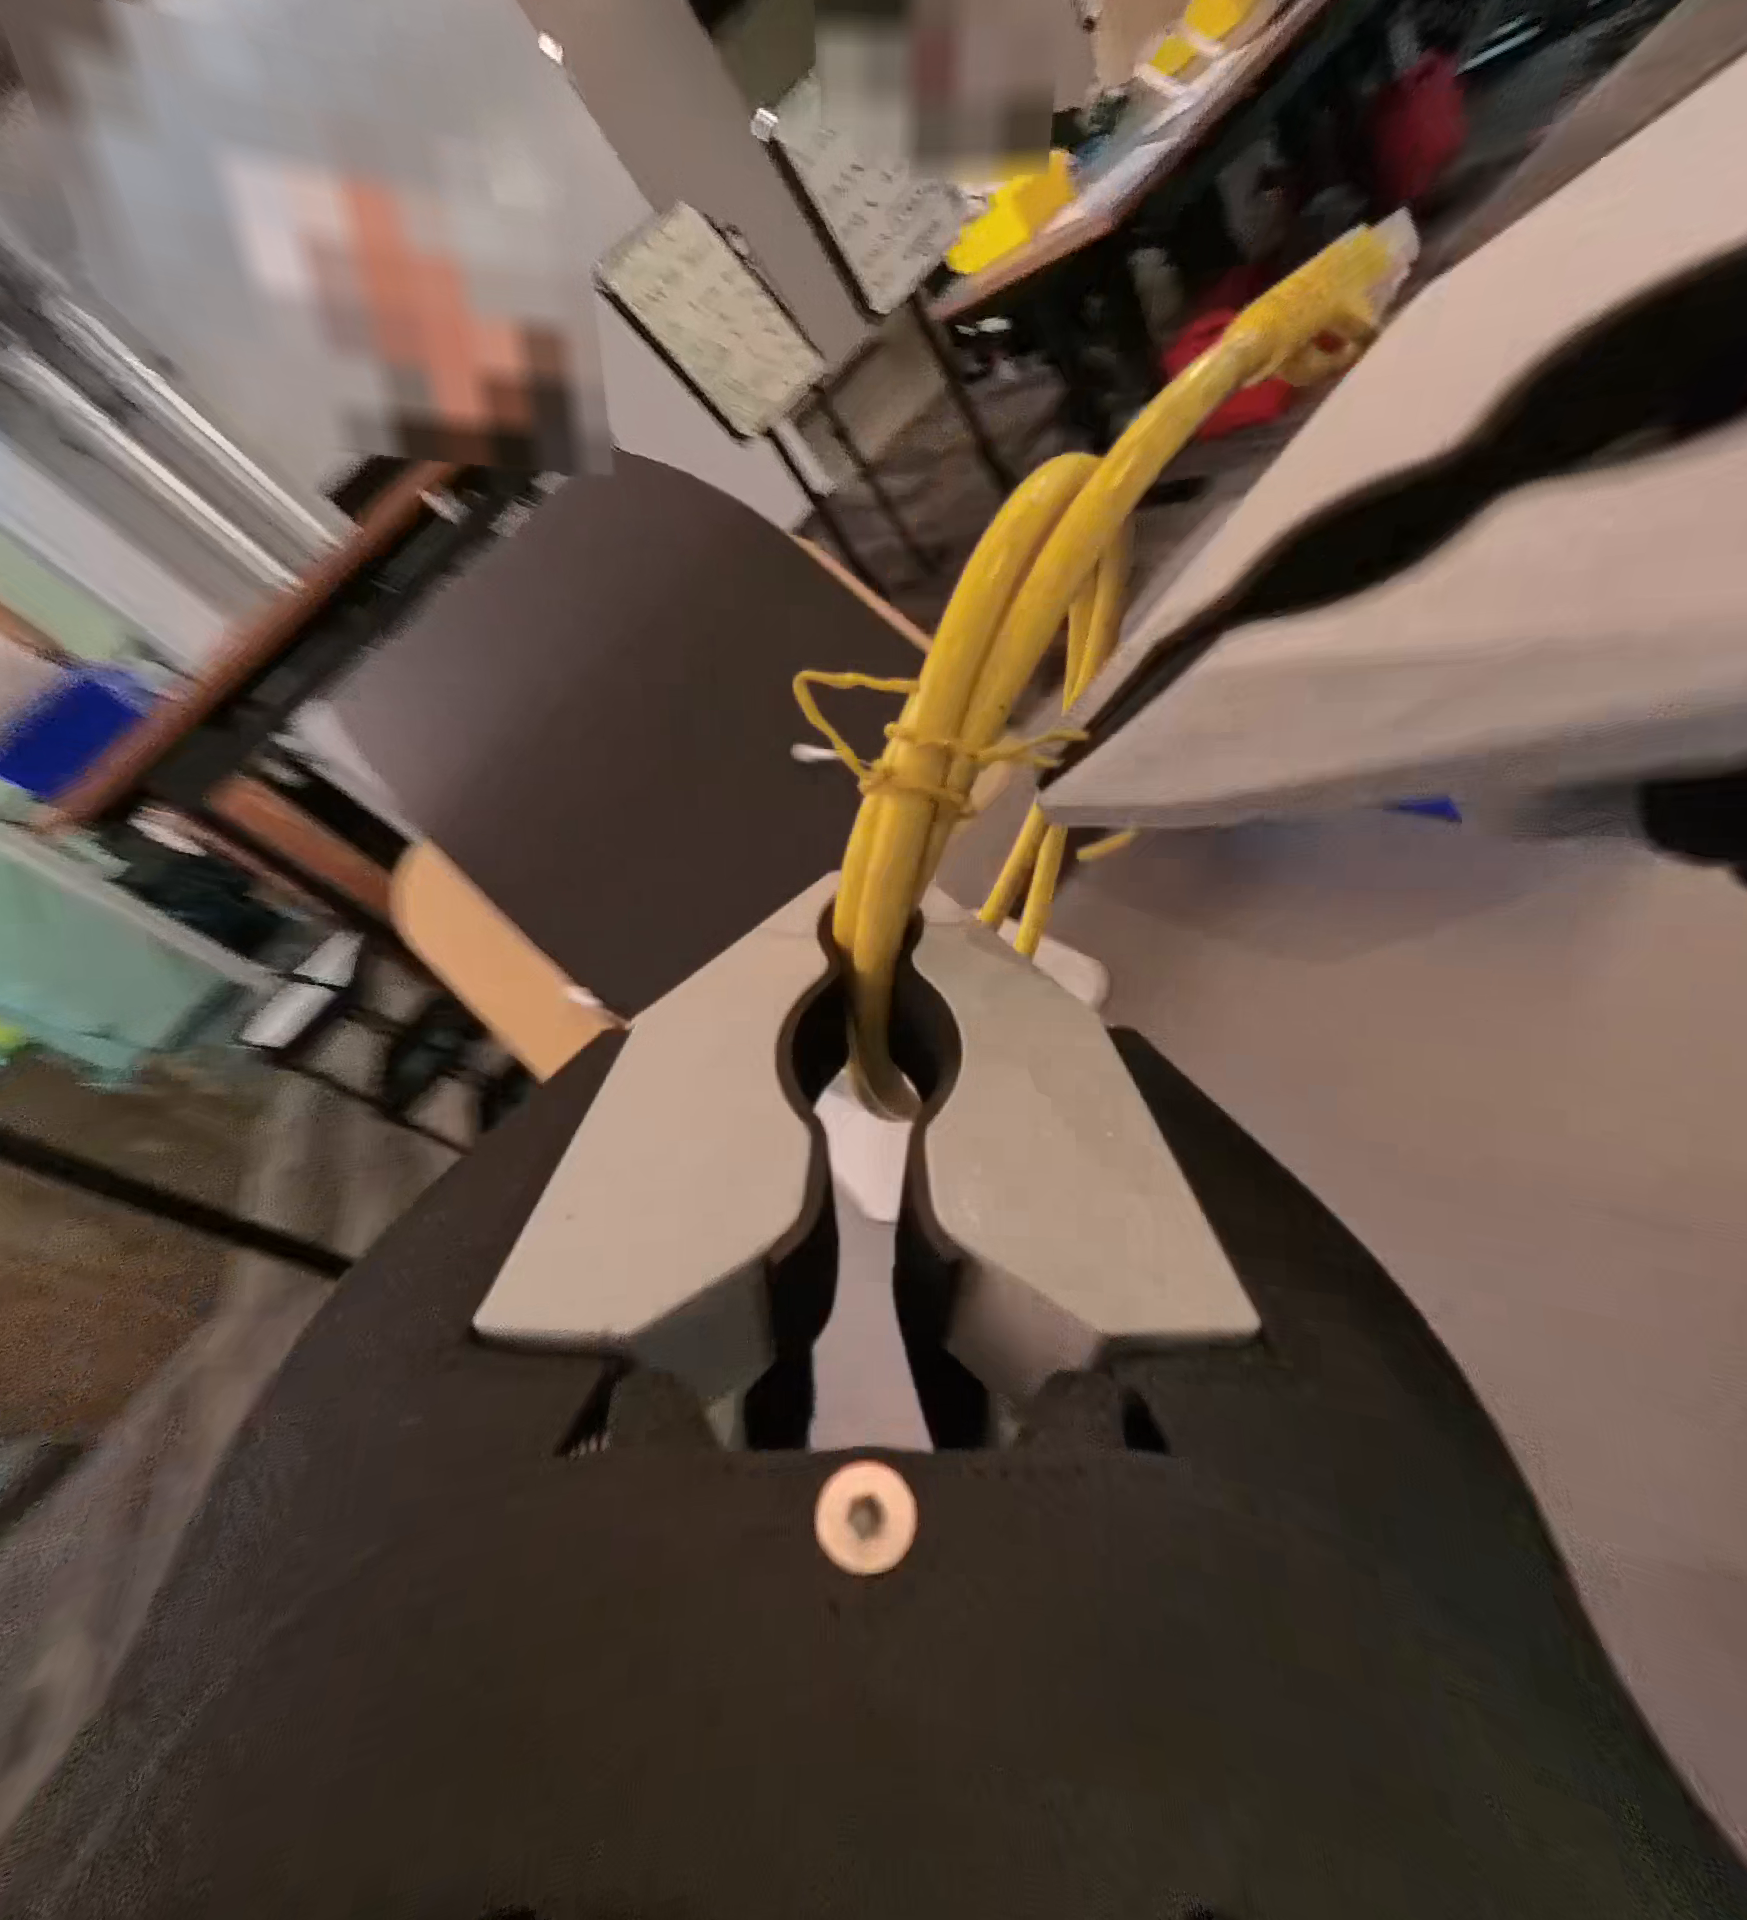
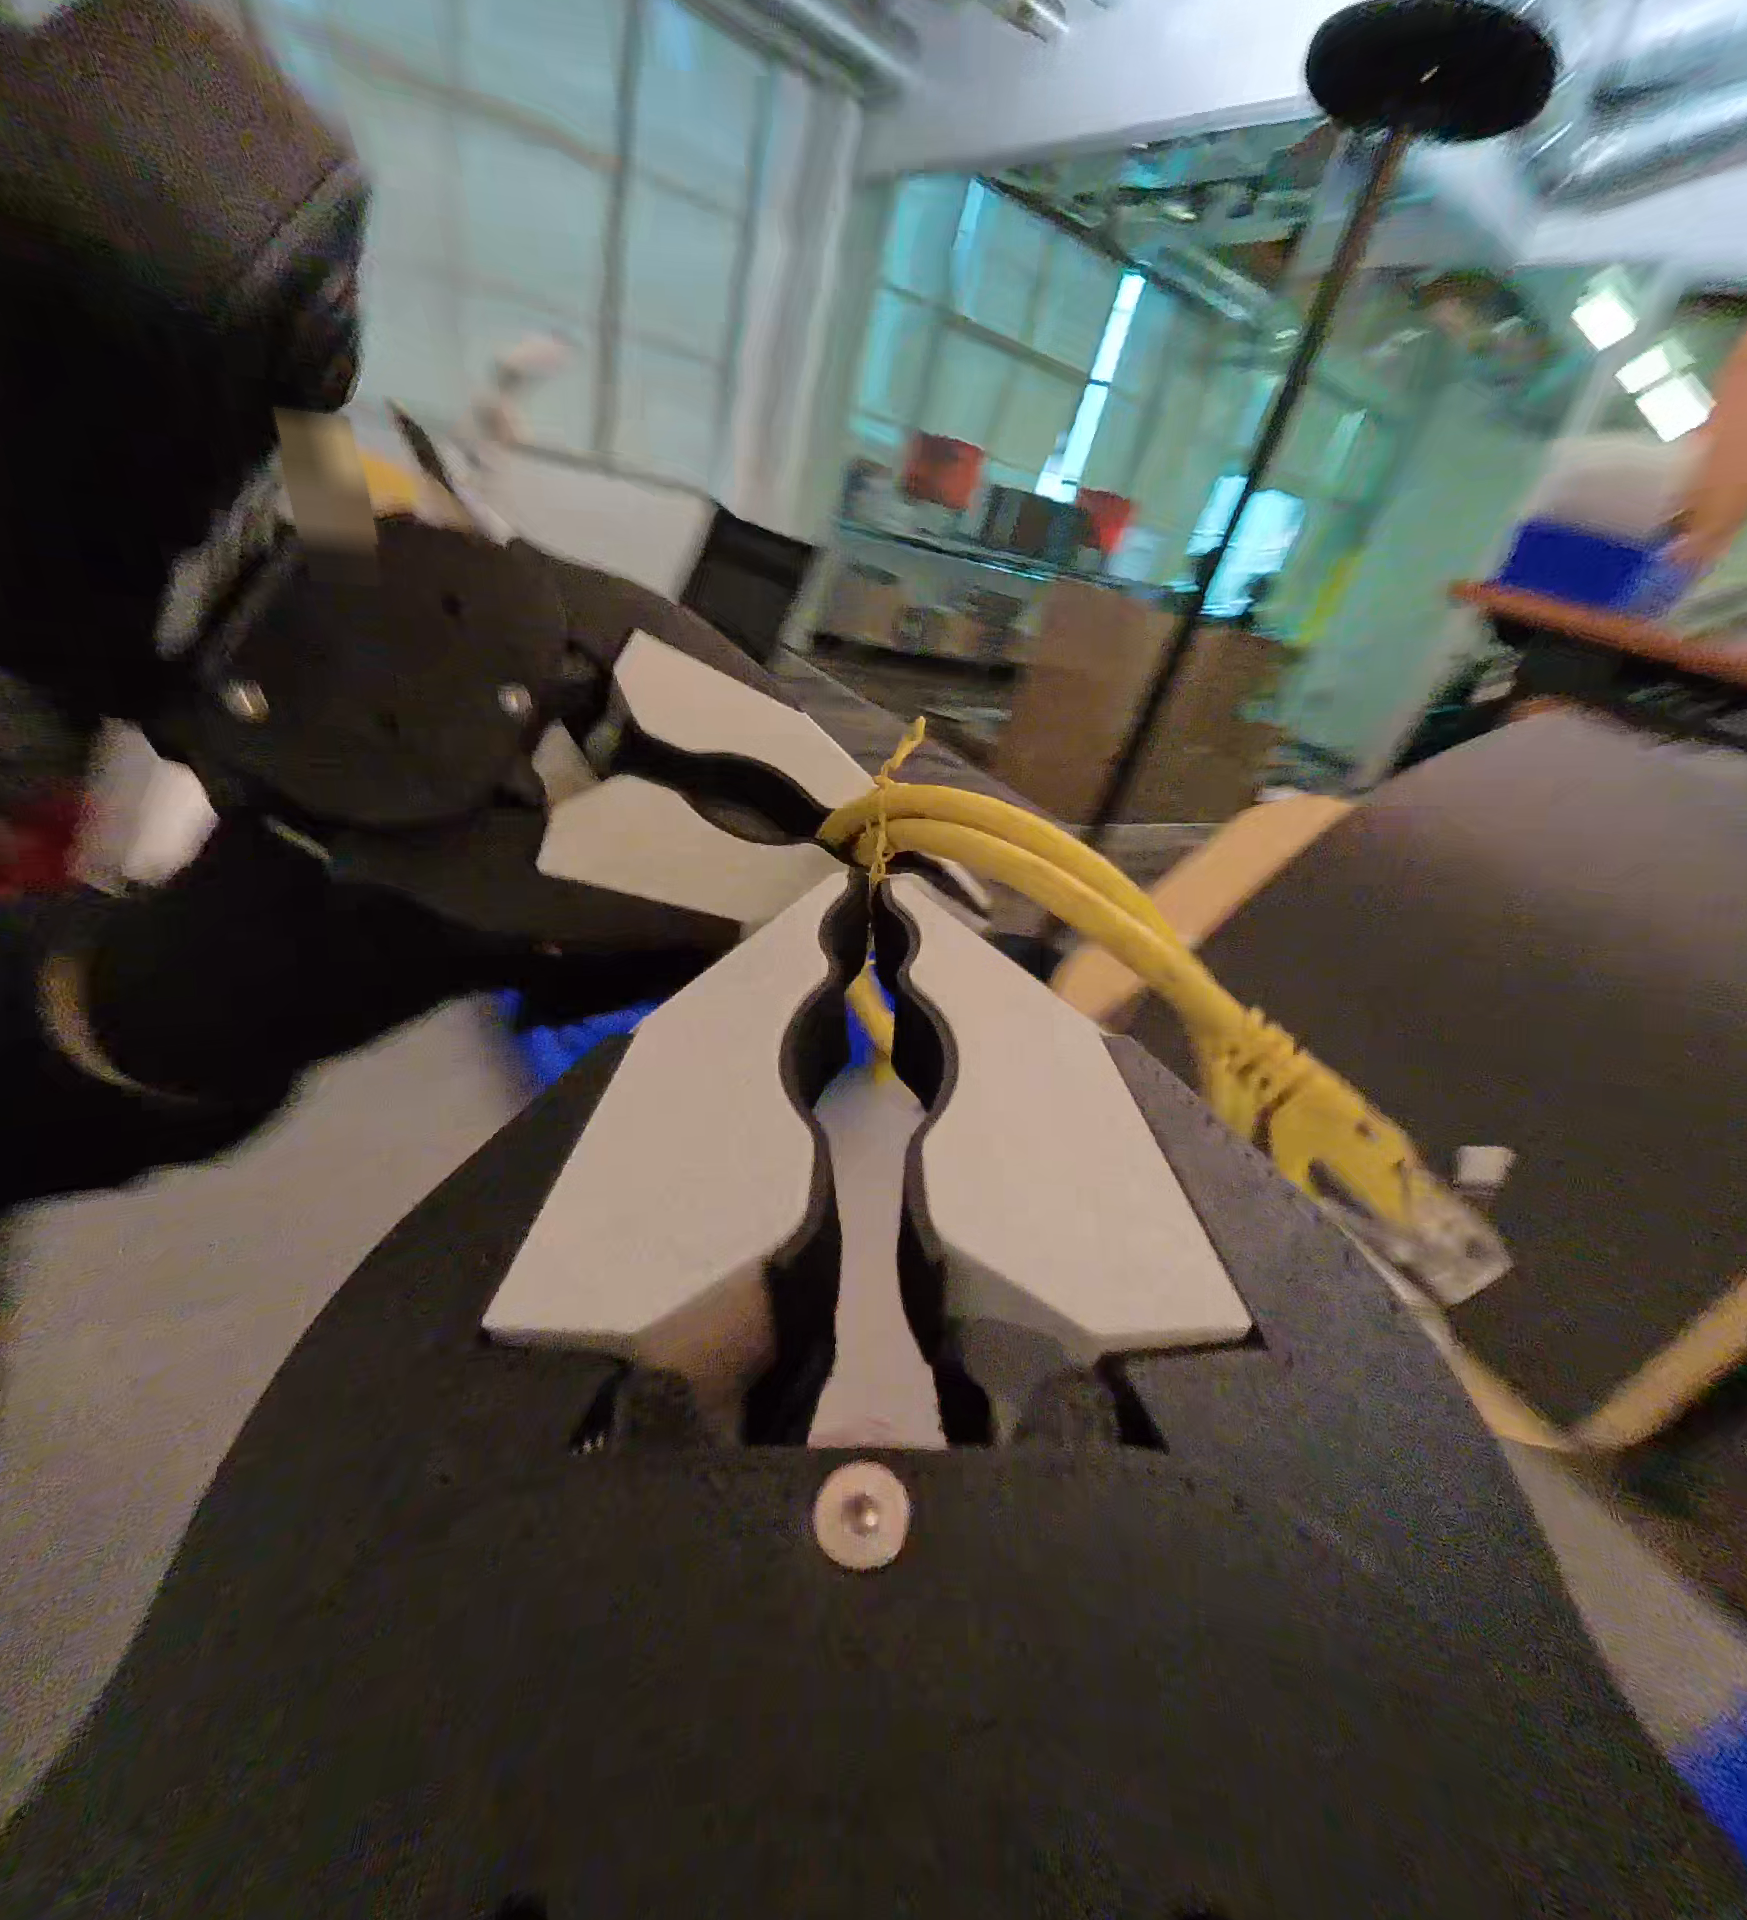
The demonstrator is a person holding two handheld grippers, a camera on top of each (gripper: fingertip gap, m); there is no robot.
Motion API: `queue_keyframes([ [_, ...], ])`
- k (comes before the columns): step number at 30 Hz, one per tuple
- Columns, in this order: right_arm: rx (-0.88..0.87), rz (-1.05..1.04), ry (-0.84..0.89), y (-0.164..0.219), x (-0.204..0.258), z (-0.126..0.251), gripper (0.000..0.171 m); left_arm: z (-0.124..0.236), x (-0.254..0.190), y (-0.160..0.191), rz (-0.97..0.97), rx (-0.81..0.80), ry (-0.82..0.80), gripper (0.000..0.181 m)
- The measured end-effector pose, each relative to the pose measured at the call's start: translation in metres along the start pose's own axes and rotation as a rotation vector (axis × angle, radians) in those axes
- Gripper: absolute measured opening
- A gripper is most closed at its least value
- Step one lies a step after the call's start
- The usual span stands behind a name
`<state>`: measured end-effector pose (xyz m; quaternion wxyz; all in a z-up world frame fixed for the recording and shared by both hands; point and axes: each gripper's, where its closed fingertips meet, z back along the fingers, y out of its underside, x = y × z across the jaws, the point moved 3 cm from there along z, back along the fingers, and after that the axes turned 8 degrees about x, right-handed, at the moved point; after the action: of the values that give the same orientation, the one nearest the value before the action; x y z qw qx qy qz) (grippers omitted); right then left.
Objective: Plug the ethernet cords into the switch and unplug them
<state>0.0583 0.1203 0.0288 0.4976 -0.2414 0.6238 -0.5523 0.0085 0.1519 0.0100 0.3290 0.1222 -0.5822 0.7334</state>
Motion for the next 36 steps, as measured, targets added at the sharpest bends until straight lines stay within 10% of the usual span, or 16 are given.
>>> queue_keyframes([
  [3,0.201,0.669,0.438,-0.001,0.008,0.003,0.0,-0.009,-0.014,0.002,0.146,0.021,0.248,0.0],
  [8,0.002,0.778,0.383,-0.033,0.051,0.02,0.0,-0.015,0.006,0.004,0.319,0.008,0.337,0.0],
  [23,-0.375,-0.828,-0.7,-0.02,0.005,0.011,0.035,0.018,0.022,-0.019,-0.023,-0.236,-0.086,0.0],
  [31,-0.465,-0.912,-0.757,-0.018,0.004,0.009,0.001,0.017,0.006,-0.028,-0.129,-0.281,-0.13,0.0],
  [36,-0.352,-0.613,-0.413,-0.018,0.003,0.01,0.0,0.011,0.005,-0.025,-0.066,-0.225,-0.074,0.0],
])
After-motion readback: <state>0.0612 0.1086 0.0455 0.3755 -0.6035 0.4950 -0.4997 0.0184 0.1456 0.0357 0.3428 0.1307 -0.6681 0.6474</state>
